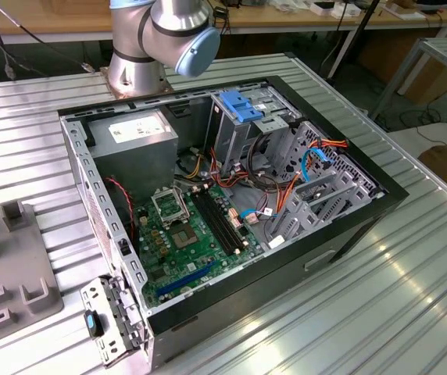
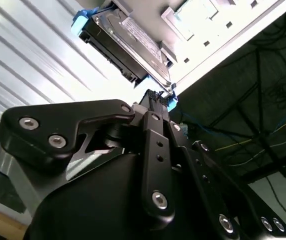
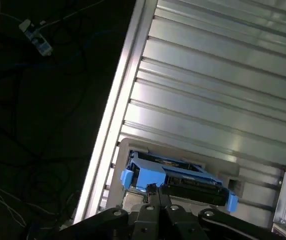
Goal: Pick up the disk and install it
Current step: 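Pick up the disk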
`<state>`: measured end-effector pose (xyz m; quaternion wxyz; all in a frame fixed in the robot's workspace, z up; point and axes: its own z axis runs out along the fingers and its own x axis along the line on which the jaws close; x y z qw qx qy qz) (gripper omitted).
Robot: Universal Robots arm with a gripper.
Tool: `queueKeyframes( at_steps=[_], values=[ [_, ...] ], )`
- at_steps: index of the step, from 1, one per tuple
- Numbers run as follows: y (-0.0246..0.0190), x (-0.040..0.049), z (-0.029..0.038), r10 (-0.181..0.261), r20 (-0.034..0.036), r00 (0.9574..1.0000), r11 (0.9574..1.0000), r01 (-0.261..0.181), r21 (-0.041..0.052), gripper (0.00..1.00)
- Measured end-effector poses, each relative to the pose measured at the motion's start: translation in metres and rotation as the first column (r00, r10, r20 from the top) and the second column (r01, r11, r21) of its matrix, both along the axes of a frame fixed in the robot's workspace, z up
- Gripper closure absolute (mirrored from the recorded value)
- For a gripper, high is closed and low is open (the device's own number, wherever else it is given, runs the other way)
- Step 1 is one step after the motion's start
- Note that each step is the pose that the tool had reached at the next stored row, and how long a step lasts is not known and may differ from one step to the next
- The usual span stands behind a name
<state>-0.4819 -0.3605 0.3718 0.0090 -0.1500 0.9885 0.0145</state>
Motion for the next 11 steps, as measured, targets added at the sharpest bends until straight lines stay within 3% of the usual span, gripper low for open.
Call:
queueKeyframes(
  at_steps=[3, 5, 6, 11],
  values=[
    [0.0000, 0.0000, -0.0001, 0.080, -0.0003, 0.9968, 0.9968, -0.080, -0.0075, 0.89],
    [0.0000, 0.0000, -0.0005, 0.182, -0.0011, 0.9833, 0.9832, -0.182, -0.0141, 0.89],
    [0.0000, 0.0000, -0.0007, 0.226, -0.0018, 0.9742, 0.9741, -0.226, -0.0170, 0.89],
    [0.0000, 0.0000, -0.0010, 0.314, -0.0032, 0.9495, 0.9492, -0.314, -0.0221, 0.89]
  ],
)
